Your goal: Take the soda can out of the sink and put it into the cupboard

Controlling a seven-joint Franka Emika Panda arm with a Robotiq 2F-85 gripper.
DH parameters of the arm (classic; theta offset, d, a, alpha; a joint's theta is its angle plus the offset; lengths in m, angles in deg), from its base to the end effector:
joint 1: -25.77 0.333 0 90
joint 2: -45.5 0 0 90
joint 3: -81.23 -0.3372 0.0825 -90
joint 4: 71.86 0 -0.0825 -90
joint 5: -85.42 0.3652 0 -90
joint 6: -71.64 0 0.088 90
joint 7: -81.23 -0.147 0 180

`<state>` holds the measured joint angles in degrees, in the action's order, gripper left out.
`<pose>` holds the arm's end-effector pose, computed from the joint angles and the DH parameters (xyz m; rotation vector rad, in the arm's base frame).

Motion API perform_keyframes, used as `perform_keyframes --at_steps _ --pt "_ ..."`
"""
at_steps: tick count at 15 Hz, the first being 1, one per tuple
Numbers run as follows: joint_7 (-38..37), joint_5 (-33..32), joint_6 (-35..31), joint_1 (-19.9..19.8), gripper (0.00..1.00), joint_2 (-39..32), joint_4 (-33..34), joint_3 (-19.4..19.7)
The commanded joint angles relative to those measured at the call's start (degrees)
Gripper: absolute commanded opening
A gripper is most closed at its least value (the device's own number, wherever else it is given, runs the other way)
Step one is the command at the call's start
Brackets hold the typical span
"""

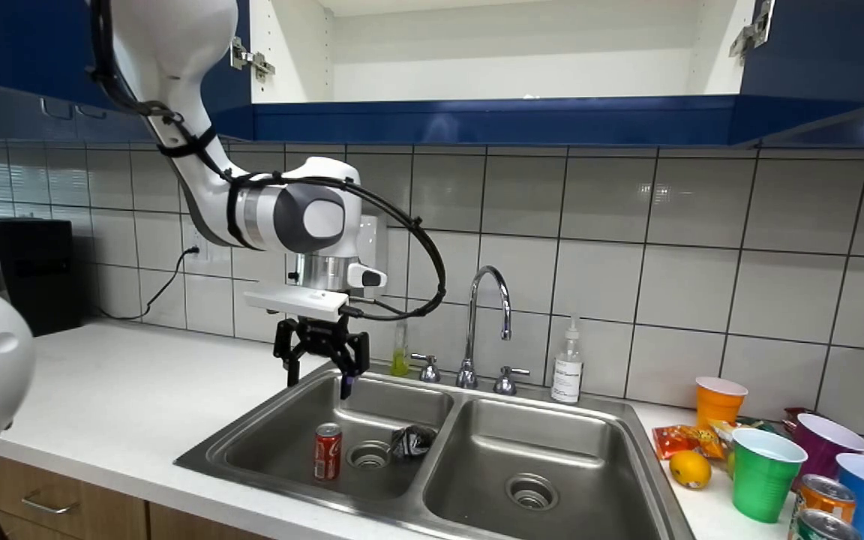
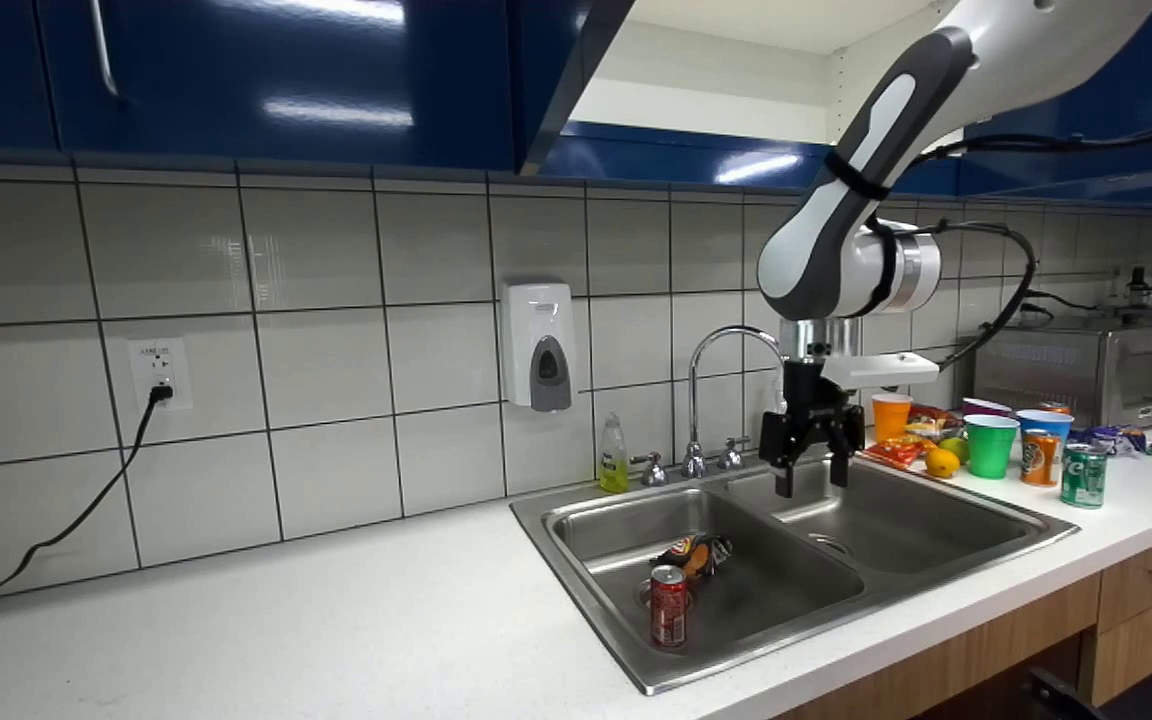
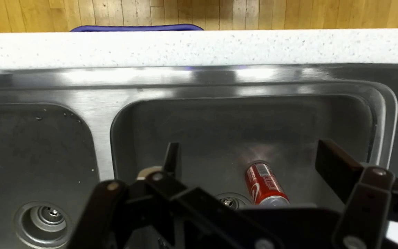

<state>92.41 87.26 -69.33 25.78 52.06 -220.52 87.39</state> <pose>0.4157 -0.0432 0.2910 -3.1050 -0.0986 0.0240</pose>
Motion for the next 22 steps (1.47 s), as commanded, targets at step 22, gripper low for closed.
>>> perform_keyframes --at_steps 22 --pt "-13.39 -1.53 -16.12 3.9 1.0 -30.63 13.2 -5.73"
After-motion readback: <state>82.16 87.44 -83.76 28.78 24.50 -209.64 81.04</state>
